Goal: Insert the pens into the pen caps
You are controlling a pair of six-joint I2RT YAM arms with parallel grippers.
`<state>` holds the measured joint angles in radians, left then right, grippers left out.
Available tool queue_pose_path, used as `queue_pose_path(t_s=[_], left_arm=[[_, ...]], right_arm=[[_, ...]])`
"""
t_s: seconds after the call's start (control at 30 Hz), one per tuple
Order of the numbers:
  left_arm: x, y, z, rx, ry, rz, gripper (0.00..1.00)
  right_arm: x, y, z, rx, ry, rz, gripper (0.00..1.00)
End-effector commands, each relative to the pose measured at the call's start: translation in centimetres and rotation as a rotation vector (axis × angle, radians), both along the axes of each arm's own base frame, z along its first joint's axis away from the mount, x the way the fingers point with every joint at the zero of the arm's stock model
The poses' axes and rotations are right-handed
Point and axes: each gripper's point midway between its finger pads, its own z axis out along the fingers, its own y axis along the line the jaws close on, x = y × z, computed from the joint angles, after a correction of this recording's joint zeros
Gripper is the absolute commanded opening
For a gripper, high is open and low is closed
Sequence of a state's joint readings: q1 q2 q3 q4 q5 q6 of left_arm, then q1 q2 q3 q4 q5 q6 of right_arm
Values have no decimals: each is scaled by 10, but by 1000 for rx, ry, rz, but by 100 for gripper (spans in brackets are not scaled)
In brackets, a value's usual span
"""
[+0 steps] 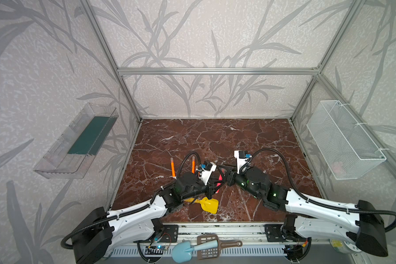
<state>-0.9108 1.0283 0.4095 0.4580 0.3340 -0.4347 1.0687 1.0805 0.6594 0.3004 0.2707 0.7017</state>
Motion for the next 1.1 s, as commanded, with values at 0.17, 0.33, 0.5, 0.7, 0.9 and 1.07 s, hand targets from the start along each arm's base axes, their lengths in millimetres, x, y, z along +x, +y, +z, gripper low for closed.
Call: queue_pose_path(t_s=[0.17, 0.33, 0.5, 0.7, 0.9, 1.07], left_arm=[[-5, 2, -2, 10, -25, -16, 0], [-2, 3, -2, 14, -28, 0, 0], [6, 5, 0, 23, -35, 44, 0], [18, 6, 9, 33, -48, 98, 0], [18, 2, 32, -53, -43, 38, 0], [26, 9, 40, -104, -16, 41, 0]], right_arm=[[2, 3, 18, 19, -38, -1, 41], [-1, 7, 13, 12, -19, 24, 21], [-9, 12, -4, -32, 15, 80, 4], [-17, 14, -23, -52, 24, 124, 0], [-33, 23, -34, -51, -36, 241, 0], [-49, 24, -39, -22, -84, 326, 0]])
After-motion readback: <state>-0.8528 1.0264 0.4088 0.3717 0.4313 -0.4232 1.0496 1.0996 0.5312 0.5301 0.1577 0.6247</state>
